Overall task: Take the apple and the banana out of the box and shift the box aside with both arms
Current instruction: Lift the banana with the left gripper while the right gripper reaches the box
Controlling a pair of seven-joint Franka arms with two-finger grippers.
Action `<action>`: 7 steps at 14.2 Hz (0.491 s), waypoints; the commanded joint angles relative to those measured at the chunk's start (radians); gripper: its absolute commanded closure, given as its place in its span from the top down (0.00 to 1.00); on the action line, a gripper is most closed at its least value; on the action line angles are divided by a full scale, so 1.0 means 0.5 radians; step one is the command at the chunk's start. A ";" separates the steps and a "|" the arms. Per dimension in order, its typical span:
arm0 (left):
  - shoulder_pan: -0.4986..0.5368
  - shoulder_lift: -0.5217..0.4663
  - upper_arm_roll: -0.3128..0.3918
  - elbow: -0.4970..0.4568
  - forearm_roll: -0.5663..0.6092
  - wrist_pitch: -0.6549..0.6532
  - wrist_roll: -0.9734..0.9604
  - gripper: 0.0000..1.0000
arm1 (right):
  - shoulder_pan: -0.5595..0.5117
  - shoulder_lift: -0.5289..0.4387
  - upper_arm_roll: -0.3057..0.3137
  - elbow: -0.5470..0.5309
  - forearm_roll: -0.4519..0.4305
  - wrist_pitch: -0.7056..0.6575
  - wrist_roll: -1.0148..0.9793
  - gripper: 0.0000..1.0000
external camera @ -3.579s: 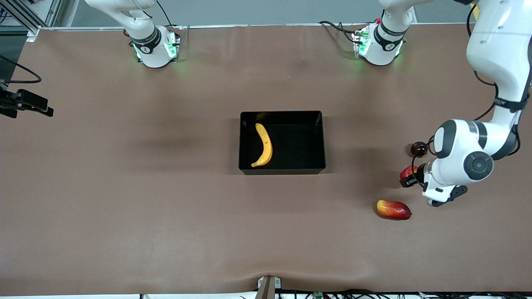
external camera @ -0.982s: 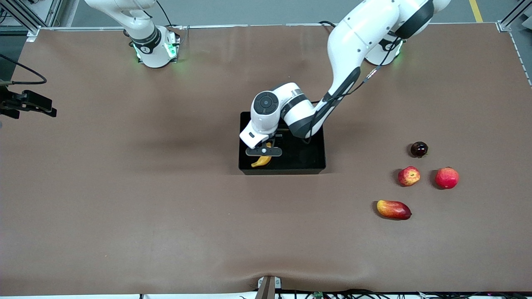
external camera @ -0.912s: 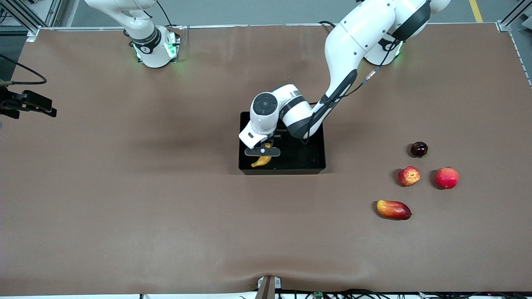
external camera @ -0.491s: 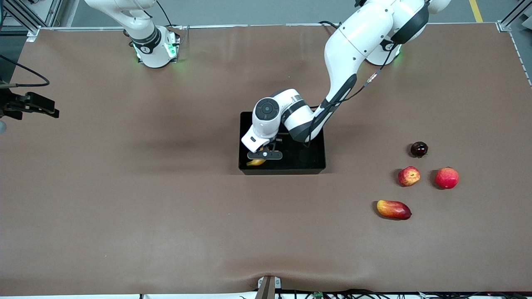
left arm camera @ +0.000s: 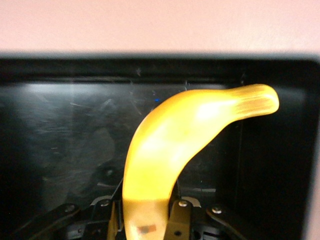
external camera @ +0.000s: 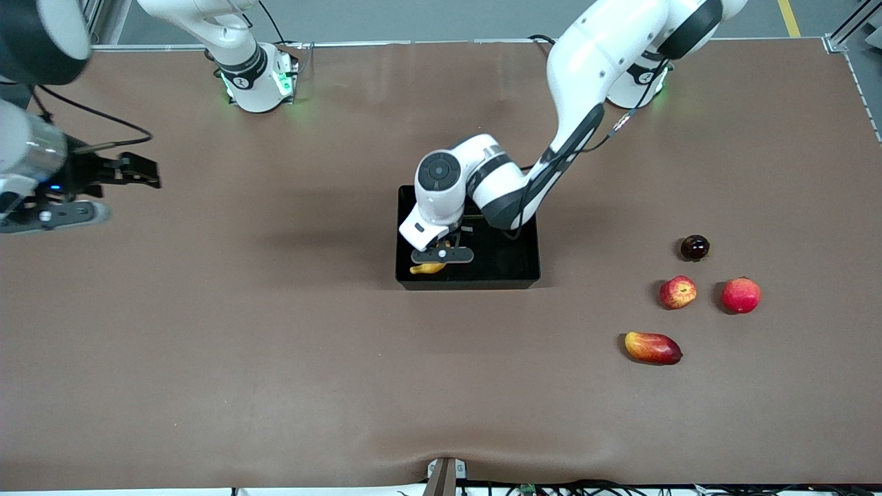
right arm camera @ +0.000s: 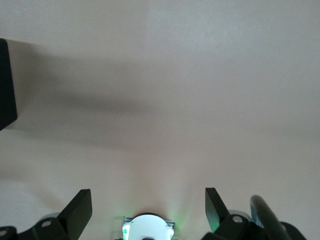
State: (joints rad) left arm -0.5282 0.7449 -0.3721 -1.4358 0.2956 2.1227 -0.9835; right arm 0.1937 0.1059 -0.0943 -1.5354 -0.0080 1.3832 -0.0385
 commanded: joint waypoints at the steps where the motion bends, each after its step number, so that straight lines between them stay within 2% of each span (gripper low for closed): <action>1: 0.090 -0.243 -0.007 -0.061 0.010 -0.186 -0.021 0.00 | 0.204 -0.025 -0.008 -0.092 -0.018 0.034 0.355 1.00; 3: 0.206 -0.357 -0.010 -0.064 0.007 -0.275 -0.006 0.00 | 0.312 -0.022 -0.005 -0.205 -0.006 0.190 0.399 1.00; 4: 0.292 -0.388 -0.017 -0.067 0.007 -0.312 0.034 0.00 | 0.355 -0.025 -0.005 -0.285 0.073 0.291 0.433 1.00; 6: 0.445 -0.425 -0.014 -0.077 0.001 -0.385 0.172 0.00 | 0.449 0.027 -0.005 -0.392 0.254 0.518 0.741 1.00; 7: 0.552 -0.453 -0.014 -0.095 0.004 -0.447 0.279 0.00 | 0.544 0.079 -0.008 -0.423 0.261 0.620 0.892 1.00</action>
State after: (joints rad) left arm -0.3369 0.5548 -0.3701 -1.4418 0.2956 1.9359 -0.9138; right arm 0.4018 0.1213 -0.0887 -1.6970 0.0891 1.6097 0.2816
